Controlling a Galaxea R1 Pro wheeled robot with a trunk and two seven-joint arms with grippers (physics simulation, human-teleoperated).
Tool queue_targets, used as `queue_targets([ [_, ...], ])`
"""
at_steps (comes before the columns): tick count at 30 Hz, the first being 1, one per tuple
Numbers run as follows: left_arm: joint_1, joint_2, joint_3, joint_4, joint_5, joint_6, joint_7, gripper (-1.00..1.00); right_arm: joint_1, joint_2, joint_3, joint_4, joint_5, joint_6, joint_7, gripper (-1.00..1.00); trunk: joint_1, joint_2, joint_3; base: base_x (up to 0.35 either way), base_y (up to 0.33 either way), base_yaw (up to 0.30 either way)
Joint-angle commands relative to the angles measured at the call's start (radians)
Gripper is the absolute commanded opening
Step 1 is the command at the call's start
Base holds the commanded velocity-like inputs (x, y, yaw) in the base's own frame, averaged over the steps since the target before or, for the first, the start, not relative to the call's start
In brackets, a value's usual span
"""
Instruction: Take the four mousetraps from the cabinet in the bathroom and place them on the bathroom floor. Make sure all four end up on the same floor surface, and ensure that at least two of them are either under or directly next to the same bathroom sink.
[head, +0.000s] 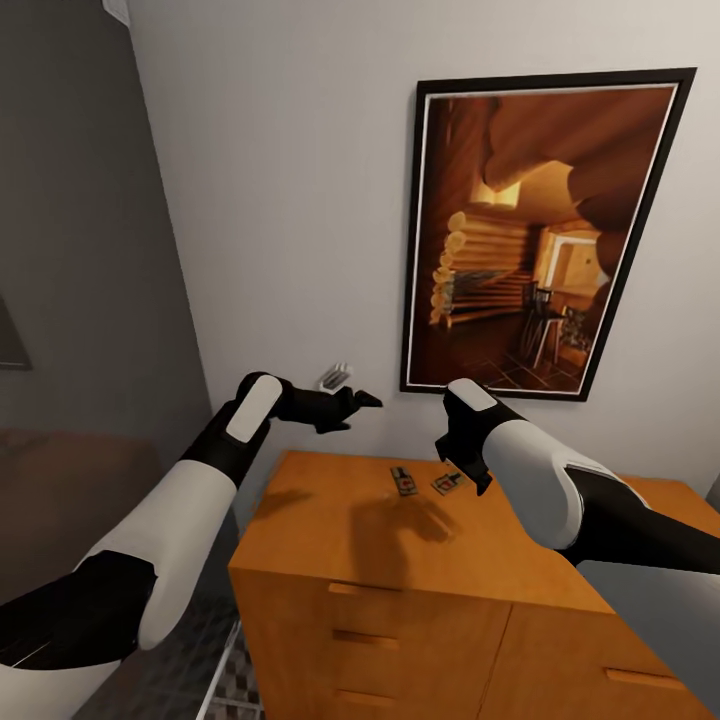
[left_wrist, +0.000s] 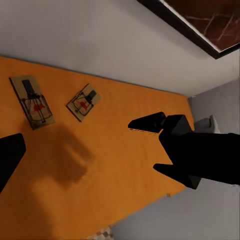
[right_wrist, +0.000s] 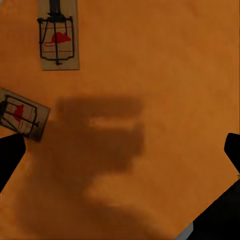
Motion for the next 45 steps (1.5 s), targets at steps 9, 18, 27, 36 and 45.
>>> queue_targets([
  [9, 0.003, 0.001, -0.016, -0.001, 0.021, 0.002, 0.01, 1.0, -0.001, 0.0, -0.001, -0.002, 0.0, 0.01, -0.002, 1.0, 0.001, -0.001, -0.002, 0.18, 0.126, 0.0],
  [18, 0.005, 0.001, -0.023, -0.004, 0.041, 0.004, 0.001, 1.0, -0.001, 0.0, 0.0, -0.001, 0.0, 0.01, 0.001, 1.0, 0.001, -0.001, -0.002, 0.041, 0.027, 0.0],
  [27, 0.006, 0.023, -0.029, -0.031, 0.115, 0.004, -0.037, 1.0, -0.001, -0.002, 0.0, 0.001, 0.0, 0.009, 0.002, 1.0, 0.001, -0.001, -0.002, 0.007, 0.004, 0.0],
  [36, 0.006, 0.097, -0.096, -0.187, 0.299, 0.004, -0.05, 1.0, -0.001, -0.014, 0.001, 0.001, 0.0, 0.008, 0.002, 1.0, 0.001, -0.001, -0.002, 0.001, 0.0, 0.0],
  [45, 0.007, 0.189, -0.205, -0.33, 0.505, 0.0, -0.048, 1.0, 0.001, -0.038, 0.001, 0.001, 0.001, 0.007, 0.002, 1.0, 0.001, -0.001, -0.002, 0.0, 0.0, 0.0],
])
